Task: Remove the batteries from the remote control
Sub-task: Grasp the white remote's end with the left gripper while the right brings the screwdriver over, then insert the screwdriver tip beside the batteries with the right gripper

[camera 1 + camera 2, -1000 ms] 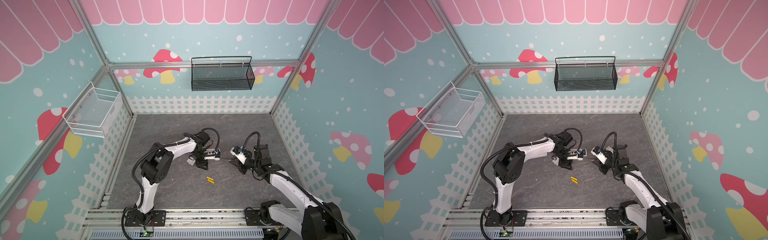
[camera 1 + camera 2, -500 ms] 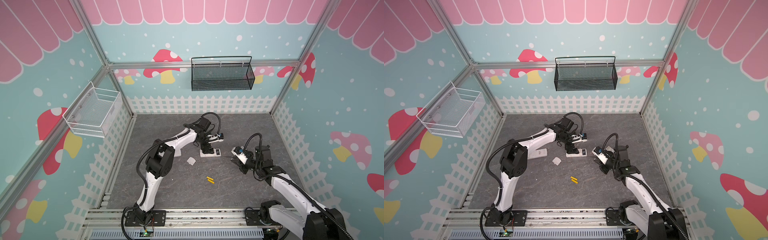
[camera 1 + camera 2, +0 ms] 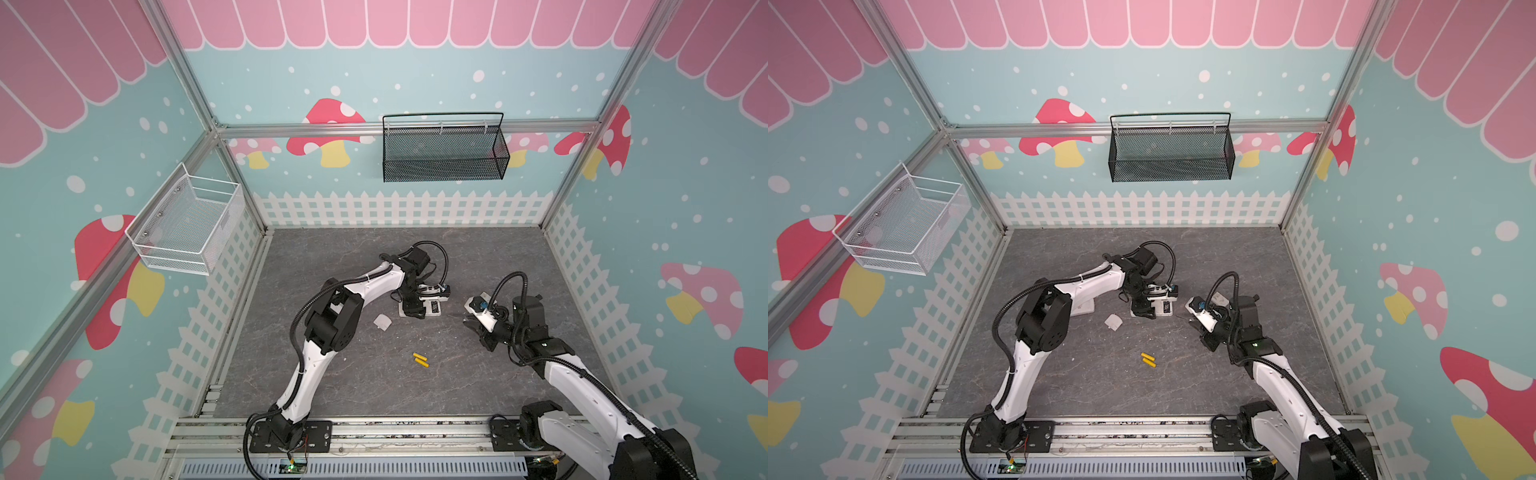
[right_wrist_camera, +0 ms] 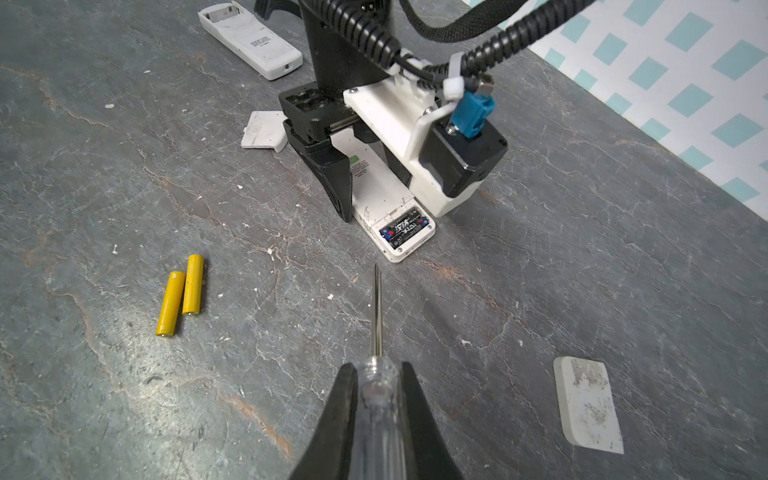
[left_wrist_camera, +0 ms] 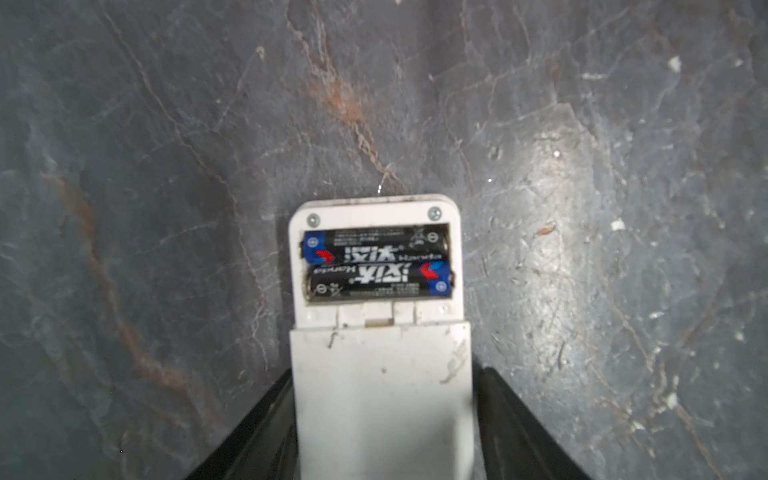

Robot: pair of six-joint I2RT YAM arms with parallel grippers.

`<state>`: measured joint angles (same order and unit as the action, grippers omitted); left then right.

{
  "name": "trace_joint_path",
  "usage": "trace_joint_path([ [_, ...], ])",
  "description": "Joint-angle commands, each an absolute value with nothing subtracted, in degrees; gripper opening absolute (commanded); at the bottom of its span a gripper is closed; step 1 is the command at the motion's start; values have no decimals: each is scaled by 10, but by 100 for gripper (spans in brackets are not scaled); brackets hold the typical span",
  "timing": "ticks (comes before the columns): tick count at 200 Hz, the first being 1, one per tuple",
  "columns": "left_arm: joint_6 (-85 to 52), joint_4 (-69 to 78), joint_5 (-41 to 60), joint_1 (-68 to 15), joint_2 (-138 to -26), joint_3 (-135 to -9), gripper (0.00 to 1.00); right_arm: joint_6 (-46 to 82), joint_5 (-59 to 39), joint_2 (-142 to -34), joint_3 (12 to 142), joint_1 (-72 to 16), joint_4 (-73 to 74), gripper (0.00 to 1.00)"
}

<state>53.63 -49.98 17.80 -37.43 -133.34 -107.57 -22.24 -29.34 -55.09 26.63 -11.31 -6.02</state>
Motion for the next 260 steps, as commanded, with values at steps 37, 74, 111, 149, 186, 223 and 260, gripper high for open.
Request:
trace_joint_path([
  [37, 543, -539, 218, -389, -1259, -967, 46, -279, -300, -551, 265, -135, -86, 0],
  [74, 522, -540, 227, -402, -1237, -925, 46, -304, -330, -587, 265, -164, -82, 0],
  [111, 514, -540, 228, -405, -1244, -929, 48, -324, -355, -652, 299, -183, -92, 0],
  [149, 510, -539, 223, -410, -1249, -929, 50, -337, -354, -689, 322, -187, -97, 0],
  [186, 509, -534, 217, -413, -1250, -927, 61, -342, -346, -694, 327, -188, -100, 0],
  [223, 516, -537, 207, -418, -1248, -920, 71, -352, -330, -666, 314, -188, -110, 0],
  [260, 519, -541, 195, -423, -1250, -921, 67, -349, -337, -656, 305, -188, -104, 0],
])
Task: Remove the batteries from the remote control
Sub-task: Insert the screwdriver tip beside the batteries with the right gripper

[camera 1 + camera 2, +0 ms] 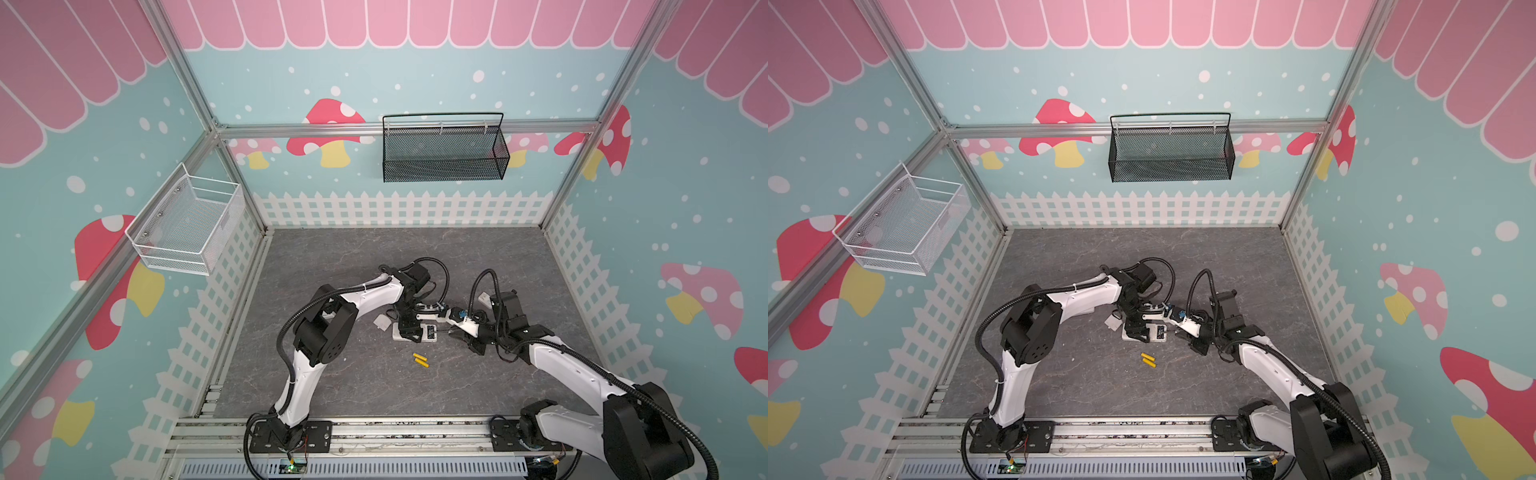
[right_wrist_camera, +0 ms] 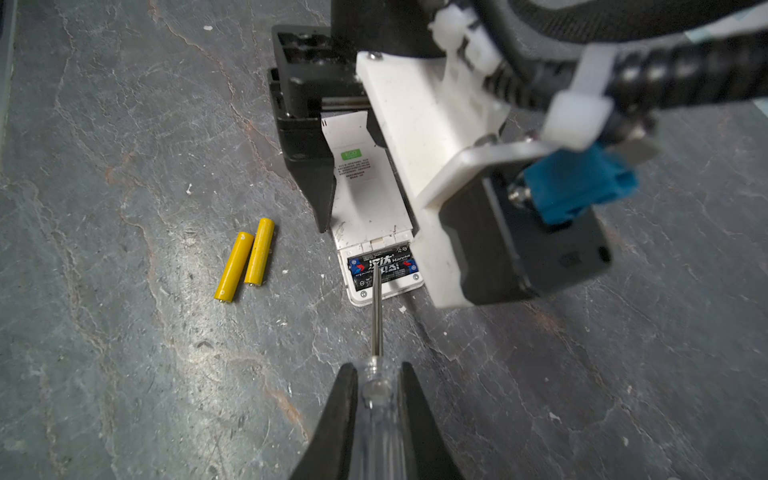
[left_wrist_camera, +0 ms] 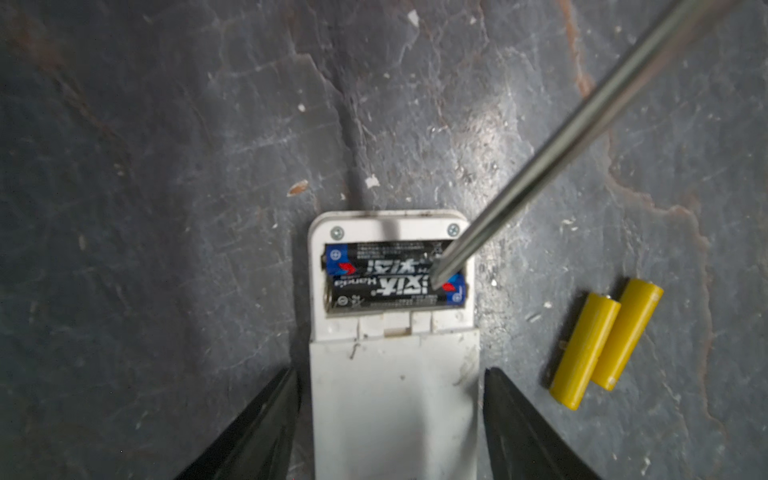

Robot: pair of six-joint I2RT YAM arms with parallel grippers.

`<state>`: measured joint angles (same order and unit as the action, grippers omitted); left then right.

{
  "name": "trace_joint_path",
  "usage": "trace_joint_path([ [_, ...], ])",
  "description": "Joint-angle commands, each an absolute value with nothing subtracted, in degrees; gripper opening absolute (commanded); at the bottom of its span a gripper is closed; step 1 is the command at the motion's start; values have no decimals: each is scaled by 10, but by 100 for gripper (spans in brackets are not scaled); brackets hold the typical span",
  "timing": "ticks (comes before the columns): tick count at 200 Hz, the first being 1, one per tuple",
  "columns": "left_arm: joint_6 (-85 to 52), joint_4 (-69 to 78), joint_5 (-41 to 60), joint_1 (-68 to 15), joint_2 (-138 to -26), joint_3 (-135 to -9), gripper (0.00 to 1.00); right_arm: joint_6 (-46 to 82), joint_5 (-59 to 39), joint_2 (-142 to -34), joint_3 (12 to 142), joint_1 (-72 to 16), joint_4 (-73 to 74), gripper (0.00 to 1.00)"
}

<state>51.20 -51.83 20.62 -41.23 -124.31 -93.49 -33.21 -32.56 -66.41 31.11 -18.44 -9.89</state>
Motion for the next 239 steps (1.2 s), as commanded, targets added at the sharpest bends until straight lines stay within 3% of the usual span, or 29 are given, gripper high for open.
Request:
trace_joint_path([
  [1, 519, -541, 194, -423, -1250, -920, 67, -349, -337, -657, 305, -188, -103, 0],
  [70, 523, -541, 176, -427, -1252, -920, 53, -357, -352, -657, 300, -192, -115, 0],
  [239, 525, -541, 176, -427, -1253, -921, 51, -371, -307, -682, 303, -203, -127, 0],
])
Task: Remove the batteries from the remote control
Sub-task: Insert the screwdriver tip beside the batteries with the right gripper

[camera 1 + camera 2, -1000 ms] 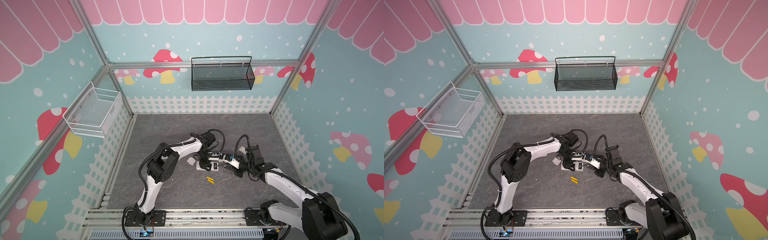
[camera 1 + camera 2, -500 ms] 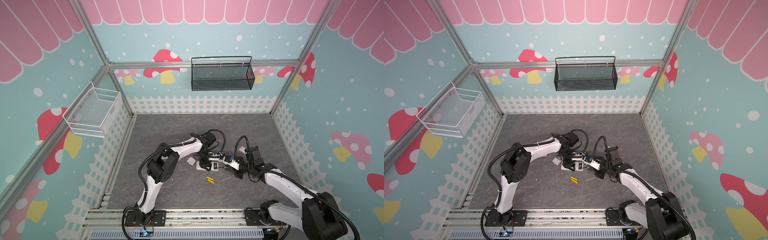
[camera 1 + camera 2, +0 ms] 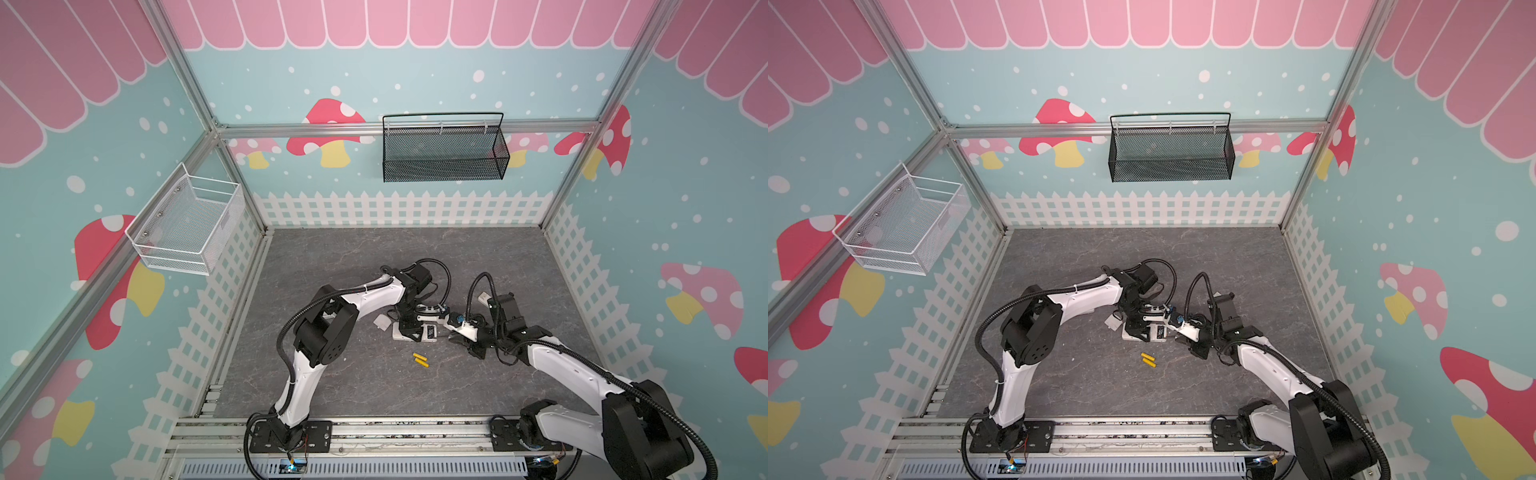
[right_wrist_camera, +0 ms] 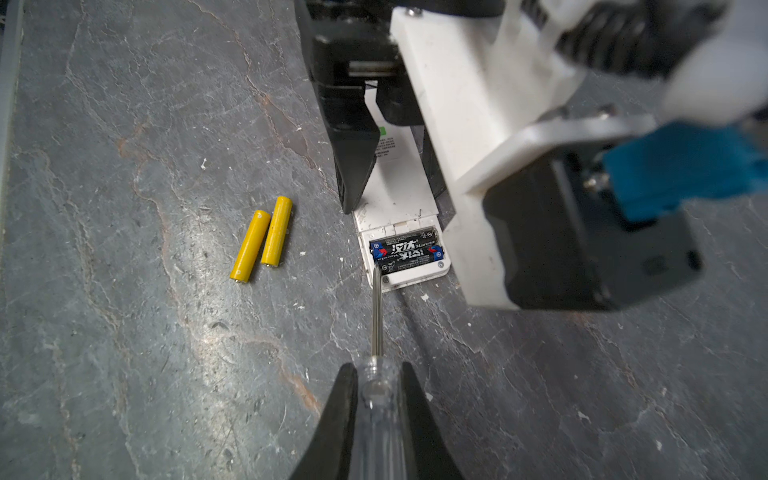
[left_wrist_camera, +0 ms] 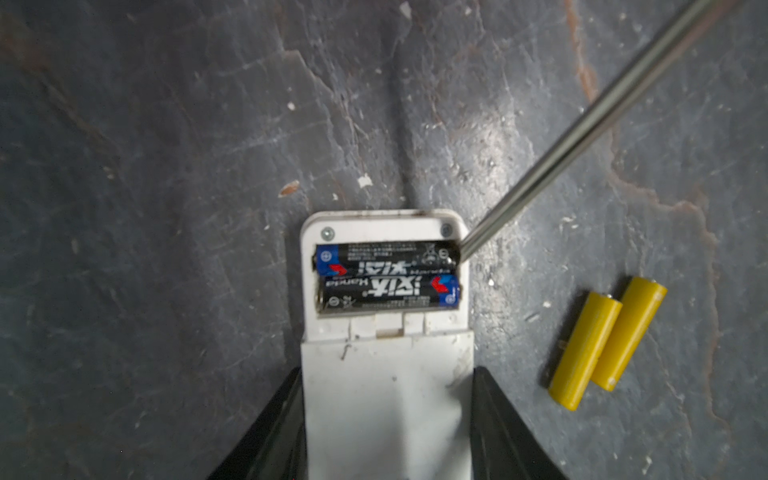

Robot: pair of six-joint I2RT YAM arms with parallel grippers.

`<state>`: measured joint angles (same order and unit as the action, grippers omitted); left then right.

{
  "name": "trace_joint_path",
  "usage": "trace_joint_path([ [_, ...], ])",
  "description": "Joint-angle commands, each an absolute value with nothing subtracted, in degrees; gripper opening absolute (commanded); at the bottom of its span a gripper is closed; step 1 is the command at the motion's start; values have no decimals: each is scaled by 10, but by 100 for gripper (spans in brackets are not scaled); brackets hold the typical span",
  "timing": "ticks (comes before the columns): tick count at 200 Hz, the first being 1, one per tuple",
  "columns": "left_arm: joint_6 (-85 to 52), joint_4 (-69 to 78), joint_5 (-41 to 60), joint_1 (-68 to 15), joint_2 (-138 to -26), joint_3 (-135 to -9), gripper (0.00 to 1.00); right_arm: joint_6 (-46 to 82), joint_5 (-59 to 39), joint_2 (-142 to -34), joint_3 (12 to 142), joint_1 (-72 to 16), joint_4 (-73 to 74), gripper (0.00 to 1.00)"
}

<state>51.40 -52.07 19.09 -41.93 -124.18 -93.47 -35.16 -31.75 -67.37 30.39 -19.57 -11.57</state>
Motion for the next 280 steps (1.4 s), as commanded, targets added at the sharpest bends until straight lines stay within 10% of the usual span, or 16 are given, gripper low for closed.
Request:
trace_joint_path([
  [1, 525, -541, 177, -427, -1253, -922, 51, -371, -307, -682, 303, -203, -127, 0],
  [280, 527, -538, 172, -431, -1251, -915, 49, -381, -99, -536, 196, -271, 73, 0],
])
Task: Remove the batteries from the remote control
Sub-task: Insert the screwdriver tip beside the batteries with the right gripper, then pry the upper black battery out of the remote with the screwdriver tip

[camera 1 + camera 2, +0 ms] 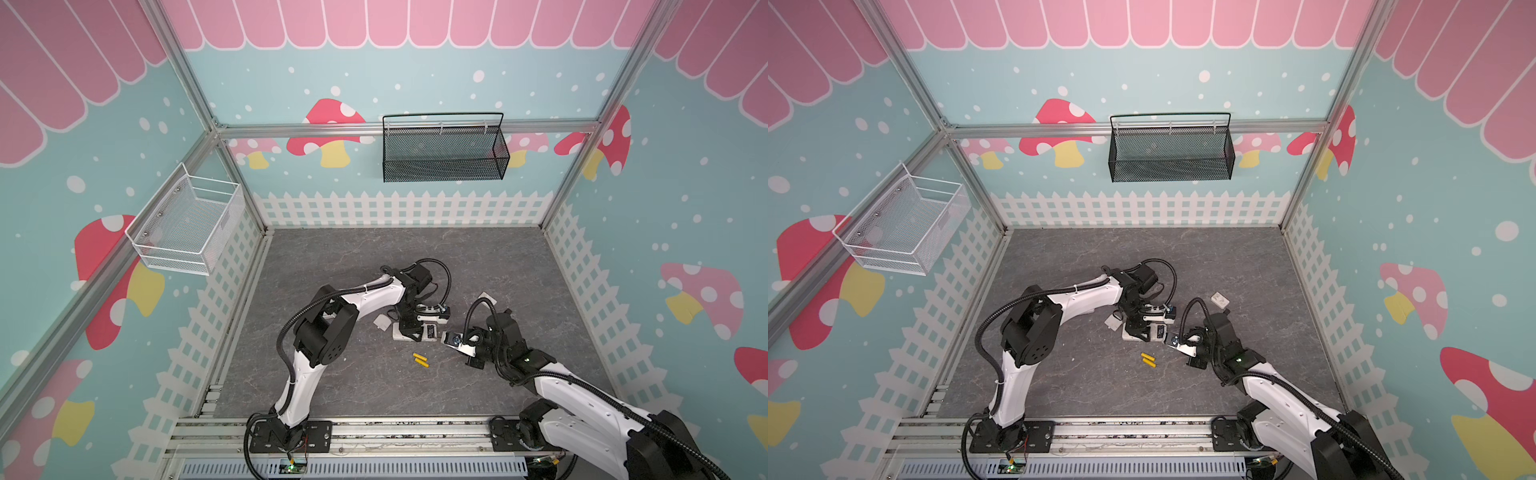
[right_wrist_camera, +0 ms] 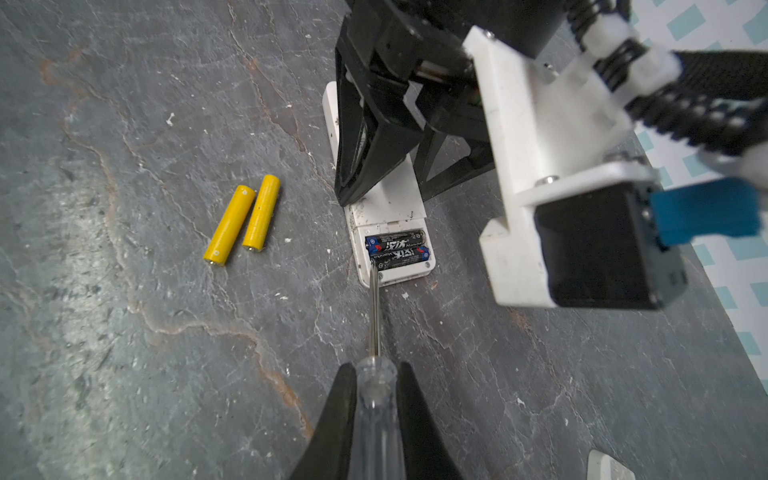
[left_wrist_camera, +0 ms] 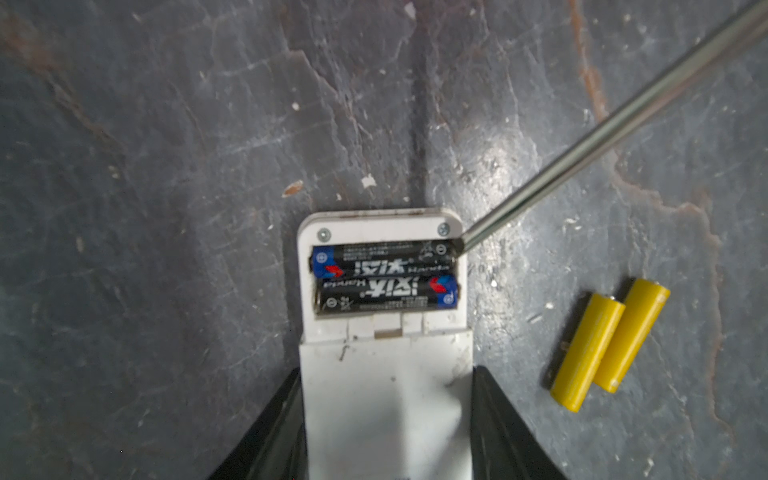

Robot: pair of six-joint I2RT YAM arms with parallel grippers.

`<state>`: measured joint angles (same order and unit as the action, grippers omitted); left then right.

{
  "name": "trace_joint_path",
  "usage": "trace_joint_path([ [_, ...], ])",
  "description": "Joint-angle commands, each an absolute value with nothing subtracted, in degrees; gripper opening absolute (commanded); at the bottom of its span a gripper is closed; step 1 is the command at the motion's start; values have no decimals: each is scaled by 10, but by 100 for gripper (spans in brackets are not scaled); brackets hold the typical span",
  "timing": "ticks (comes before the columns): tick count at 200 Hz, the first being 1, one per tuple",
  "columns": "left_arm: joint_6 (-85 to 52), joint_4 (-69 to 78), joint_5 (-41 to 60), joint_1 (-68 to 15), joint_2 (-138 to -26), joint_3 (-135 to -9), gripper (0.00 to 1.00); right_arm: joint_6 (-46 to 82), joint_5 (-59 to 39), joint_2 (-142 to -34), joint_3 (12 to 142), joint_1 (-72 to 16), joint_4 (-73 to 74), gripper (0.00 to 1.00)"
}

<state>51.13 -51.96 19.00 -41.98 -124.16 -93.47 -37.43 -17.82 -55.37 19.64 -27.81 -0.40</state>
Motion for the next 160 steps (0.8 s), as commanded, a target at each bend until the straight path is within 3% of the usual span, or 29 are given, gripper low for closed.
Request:
trace_joint_path([
  [1, 527, -537, 172, -431, -1251, -915, 49, -381, -99, -535, 197, -270, 73, 0],
  [68, 525, -534, 166, -432, -1252, -915, 49, -385, -116, -526, 195, -270, 62, 0],
  [122, 523, -532, 166, -432, -1252, -914, 49, -385, -261, -561, 216, -270, -18, 0],
  [160, 526, -533, 167, -432, -1251, -912, 48, -389, -239, -585, 226, -270, -22, 0],
])
